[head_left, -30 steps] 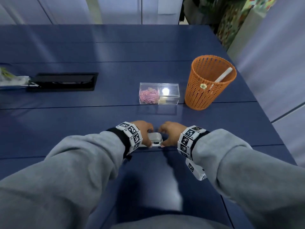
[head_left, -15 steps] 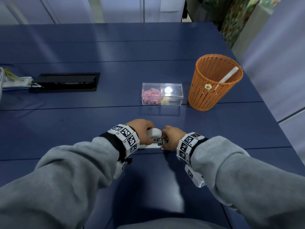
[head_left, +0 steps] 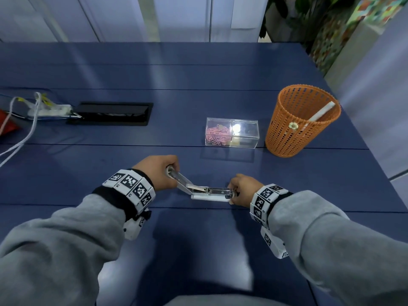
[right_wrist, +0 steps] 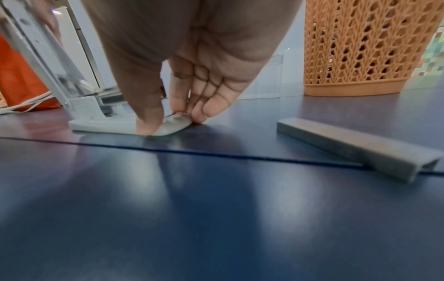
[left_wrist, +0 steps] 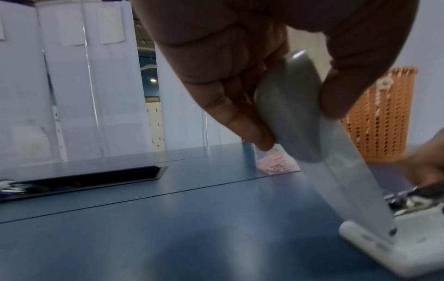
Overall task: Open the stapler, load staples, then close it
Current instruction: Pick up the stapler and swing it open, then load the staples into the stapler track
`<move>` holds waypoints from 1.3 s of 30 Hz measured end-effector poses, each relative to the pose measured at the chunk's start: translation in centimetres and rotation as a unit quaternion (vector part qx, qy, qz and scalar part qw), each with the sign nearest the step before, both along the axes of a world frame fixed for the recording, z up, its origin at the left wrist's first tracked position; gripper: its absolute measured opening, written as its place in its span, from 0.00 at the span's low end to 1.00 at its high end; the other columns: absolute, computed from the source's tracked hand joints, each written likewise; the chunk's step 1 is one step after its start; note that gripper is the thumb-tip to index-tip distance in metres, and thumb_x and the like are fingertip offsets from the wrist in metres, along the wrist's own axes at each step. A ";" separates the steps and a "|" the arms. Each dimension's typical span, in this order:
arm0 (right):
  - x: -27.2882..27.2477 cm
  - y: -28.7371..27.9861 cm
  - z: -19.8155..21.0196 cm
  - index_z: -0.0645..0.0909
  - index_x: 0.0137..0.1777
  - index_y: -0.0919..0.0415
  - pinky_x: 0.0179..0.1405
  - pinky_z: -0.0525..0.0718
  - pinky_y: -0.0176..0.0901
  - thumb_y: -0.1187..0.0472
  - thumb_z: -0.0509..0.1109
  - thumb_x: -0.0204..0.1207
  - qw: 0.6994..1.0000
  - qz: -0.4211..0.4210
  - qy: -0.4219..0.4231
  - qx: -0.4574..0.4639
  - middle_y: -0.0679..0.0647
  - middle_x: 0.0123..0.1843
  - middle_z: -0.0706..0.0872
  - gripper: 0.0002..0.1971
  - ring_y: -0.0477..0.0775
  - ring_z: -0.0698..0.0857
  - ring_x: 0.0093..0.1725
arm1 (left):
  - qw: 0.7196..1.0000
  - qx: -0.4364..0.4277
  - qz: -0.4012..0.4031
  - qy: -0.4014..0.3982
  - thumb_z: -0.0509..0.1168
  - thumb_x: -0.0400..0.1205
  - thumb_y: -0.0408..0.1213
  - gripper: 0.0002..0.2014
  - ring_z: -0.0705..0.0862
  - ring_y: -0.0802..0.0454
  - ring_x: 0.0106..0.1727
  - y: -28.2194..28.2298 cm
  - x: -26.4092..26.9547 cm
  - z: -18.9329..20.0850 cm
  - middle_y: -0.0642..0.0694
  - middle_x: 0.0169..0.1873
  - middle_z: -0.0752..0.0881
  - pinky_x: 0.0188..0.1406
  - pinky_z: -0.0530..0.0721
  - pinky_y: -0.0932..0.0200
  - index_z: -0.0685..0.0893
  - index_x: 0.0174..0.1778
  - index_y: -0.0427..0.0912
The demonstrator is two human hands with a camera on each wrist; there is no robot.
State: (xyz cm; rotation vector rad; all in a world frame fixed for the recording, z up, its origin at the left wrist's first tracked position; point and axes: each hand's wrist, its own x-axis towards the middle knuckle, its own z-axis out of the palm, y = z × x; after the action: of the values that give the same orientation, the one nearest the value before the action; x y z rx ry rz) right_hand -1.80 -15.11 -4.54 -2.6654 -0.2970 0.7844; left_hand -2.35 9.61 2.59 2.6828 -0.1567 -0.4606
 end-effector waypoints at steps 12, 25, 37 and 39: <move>-0.1 -0.2 0.1 0.80 0.57 0.60 0.61 0.82 0.50 0.59 0.77 0.67 1.000 0.002 -0.002 -0.004 0.56 0.58 0.79 0.19 0.58 0.81 0.58 | 0.979 0.169 -0.016 0.111 0.69 0.72 0.37 0.10 0.79 0.46 0.41 1.1 0.1 -4.0 0.48 0.39 0.81 0.36 0.75 0.56 0.72 0.38 0.48; -0.2 -0.4 0.2 0.81 0.59 0.59 0.62 0.82 0.52 0.59 0.75 0.69 1.000 0.009 0.003 -0.011 0.55 0.58 0.79 0.18 0.59 0.81 0.59 | 0.972 0.117 -0.175 0.100 0.61 0.82 0.39 0.26 0.78 0.45 0.68 -4.4 -0.1 -5.8 0.47 0.67 0.78 0.67 0.79 0.46 0.66 0.74 0.65; -2.1 -8.4 2.1 0.77 0.60 0.59 0.58 0.80 0.49 0.49 0.74 0.69 0.986 -0.118 0.014 -0.118 0.57 0.62 0.80 0.23 0.58 0.80 0.59 | 0.969 0.132 -0.188 0.087 0.61 0.82 0.39 0.26 0.78 0.45 0.69 -4.4 0.2 -6.3 0.47 0.67 0.78 0.68 0.79 0.47 0.66 0.75 0.63; -2.5 -7.7 1.8 0.77 0.59 0.61 0.52 0.78 0.47 0.49 0.74 0.69 0.985 -0.109 0.032 -0.133 0.58 0.61 0.80 0.23 0.58 0.80 0.56 | 0.969 0.131 -0.189 0.086 0.61 0.82 0.39 0.26 0.78 0.45 0.69 -4.5 0.2 -6.3 0.47 0.68 0.78 0.68 0.80 0.47 0.66 0.75 0.63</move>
State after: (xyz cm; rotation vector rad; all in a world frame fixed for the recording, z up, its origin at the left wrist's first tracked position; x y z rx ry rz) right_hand -4.27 -22.85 -2.71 -2.8450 0.1240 0.8913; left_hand -2.16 5.16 -3.73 2.8544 -0.6002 -0.8820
